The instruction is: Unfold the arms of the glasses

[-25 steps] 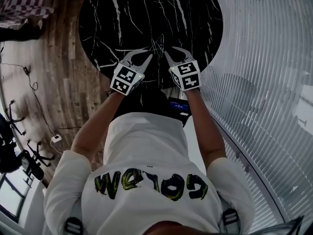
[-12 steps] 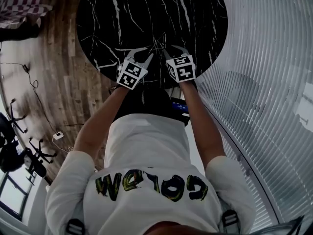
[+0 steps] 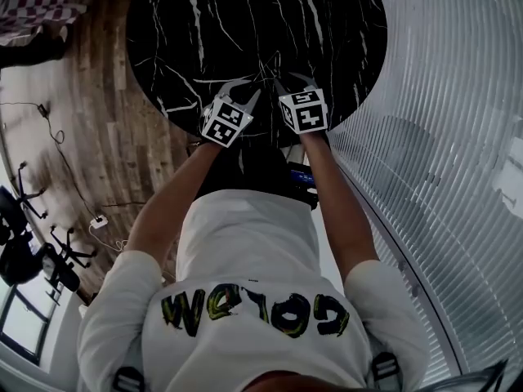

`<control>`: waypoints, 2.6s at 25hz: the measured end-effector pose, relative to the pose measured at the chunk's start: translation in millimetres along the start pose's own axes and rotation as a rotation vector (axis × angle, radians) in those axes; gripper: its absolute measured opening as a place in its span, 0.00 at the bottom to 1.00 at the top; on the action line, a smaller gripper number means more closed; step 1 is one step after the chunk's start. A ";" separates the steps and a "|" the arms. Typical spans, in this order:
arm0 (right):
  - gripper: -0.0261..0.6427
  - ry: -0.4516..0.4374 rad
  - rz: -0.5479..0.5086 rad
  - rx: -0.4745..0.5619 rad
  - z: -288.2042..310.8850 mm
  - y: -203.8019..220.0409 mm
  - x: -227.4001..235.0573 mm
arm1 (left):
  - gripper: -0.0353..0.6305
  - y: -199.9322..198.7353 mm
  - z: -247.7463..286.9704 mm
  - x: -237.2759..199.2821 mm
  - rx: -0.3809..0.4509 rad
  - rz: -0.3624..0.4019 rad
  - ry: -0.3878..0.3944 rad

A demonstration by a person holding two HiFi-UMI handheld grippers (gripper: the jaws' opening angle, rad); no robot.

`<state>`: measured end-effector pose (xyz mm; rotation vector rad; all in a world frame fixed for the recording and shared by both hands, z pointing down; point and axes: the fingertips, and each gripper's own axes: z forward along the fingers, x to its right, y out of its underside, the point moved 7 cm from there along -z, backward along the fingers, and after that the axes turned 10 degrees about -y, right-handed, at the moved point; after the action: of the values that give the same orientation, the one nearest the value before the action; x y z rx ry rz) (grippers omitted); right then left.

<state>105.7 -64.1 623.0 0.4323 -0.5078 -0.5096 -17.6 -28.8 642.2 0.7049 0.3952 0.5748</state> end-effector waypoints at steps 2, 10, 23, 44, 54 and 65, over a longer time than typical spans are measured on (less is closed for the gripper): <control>0.19 -0.008 0.004 -0.005 1.6 0.7 -0.8 | 0.15 -0.3 1.8 1.3 0.000 0.003 -0.002; 0.16 -0.020 -0.005 -0.028 6.9 2.9 -1.4 | 0.15 -0.7 9.6 1.5 0.007 0.009 0.002; 0.11 -0.022 -0.042 -0.048 7.9 3.3 -4.2 | 0.14 1.6 6.6 -14.5 0.001 0.021 -0.042; 0.11 -0.026 -0.091 -0.071 5.7 6.4 -5.5 | 0.14 -5.0 8.5 -43.4 -0.010 0.059 -0.110; 0.11 -0.026 -0.103 -0.080 5.2 7.7 -6.0 | 0.14 -12.8 16.3 -59.5 -0.007 0.082 -0.123; 0.11 -0.025 -0.124 -0.091 4.9 9.1 -8.0 | 0.14 -22.5 23.2 -72.8 0.000 0.109 -0.133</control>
<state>100.1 -53.7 628.7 0.3722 -0.4820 -0.6558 -54.0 -98.8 653.4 0.7631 0.2337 0.6269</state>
